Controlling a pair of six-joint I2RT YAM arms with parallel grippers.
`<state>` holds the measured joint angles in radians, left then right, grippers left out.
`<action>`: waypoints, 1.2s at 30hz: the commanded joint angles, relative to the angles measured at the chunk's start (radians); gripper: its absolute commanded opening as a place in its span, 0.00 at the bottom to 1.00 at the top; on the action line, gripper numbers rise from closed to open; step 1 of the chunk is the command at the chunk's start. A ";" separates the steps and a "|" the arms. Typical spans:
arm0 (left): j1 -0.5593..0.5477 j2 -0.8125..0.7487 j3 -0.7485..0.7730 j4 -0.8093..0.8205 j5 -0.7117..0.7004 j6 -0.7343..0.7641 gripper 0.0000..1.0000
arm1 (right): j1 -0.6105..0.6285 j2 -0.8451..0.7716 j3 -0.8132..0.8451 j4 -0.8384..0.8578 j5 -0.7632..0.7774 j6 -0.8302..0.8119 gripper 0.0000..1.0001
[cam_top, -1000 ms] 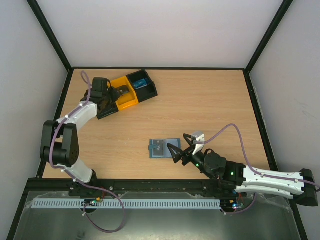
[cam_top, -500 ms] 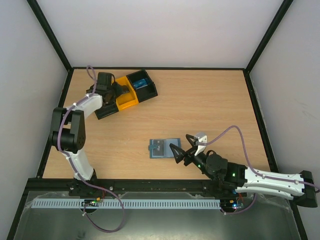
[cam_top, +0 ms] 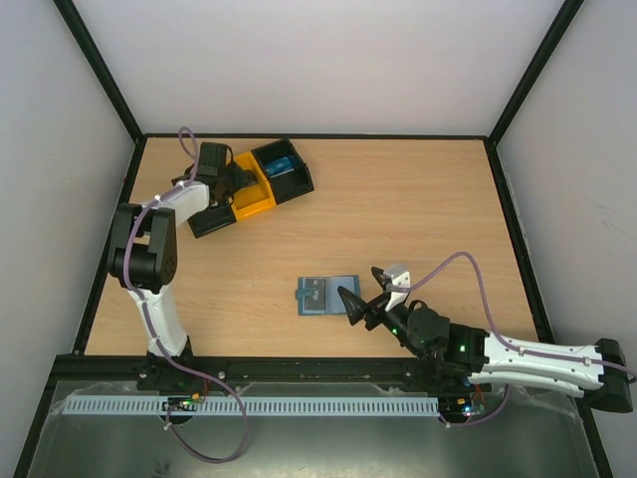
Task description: Take the credit cards out of the card holder
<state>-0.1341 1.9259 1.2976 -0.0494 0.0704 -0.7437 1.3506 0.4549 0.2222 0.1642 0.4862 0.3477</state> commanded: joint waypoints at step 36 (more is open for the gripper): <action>0.008 -0.161 0.006 -0.082 0.048 0.029 0.49 | 0.007 0.074 0.064 -0.182 0.012 0.259 0.98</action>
<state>-0.1341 1.8782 1.3331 -0.1005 0.0719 -0.7364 1.3506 0.4904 0.2081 0.0708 0.4995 0.4911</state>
